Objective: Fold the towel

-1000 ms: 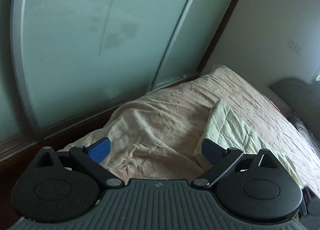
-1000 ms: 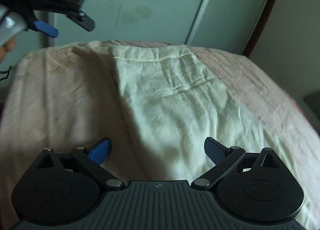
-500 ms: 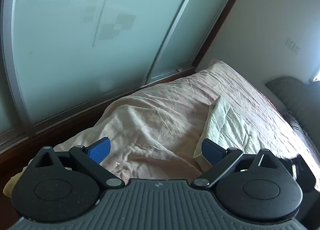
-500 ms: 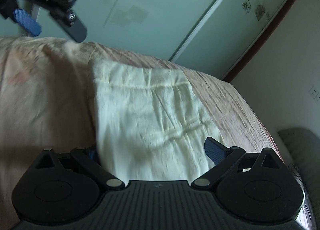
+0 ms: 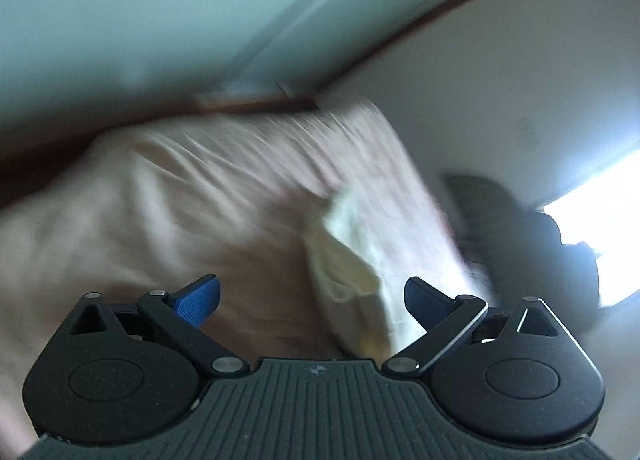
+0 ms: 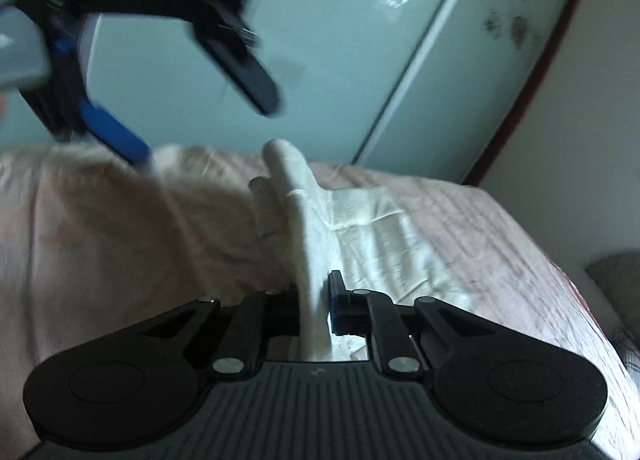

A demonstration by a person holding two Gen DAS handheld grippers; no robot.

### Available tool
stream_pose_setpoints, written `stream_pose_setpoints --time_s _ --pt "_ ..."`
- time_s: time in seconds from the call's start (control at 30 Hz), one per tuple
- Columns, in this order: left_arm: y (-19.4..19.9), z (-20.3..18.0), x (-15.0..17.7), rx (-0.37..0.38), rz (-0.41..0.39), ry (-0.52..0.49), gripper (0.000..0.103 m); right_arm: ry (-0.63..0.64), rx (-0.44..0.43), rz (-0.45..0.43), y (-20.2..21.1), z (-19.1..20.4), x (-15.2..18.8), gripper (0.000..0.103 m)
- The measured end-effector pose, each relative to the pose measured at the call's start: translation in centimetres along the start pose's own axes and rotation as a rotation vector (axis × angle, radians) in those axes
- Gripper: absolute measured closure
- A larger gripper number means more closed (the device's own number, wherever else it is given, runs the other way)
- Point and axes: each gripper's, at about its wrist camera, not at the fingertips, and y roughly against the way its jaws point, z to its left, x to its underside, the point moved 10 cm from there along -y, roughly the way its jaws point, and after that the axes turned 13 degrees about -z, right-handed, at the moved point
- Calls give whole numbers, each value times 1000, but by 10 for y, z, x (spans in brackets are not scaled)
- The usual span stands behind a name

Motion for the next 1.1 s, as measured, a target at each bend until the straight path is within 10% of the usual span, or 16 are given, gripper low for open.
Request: stream_pose_setpoints --time_s 0.2,0.33,0.4,0.47,0.57,0.83,1.1 --pt "-65 -22 24 -6 149 -4 7 3 -10 7 1 2 3 93" --pt "-90 -4 41 -124 194 -40 76 -21 -41 53 4 4 6 90" --pt "-88 -3 41 -126 175 -71 84 -112 -89 56 16 -6 4 86" --pt "-84 -10 41 -124 142 -142 84 -290 -154 34 33 -28 4 70" --pt "-76 -44 47 -145 52 -423 88 -684 -185 8 55 -93 17 3" --pt "-51 -166 167 90 -53 -1112 89 -1594 -293 4 50 -215 90 0" --pt "-52 -163 242 192 55 -1236 67 -1506 -254 108 56 -204 112 11"
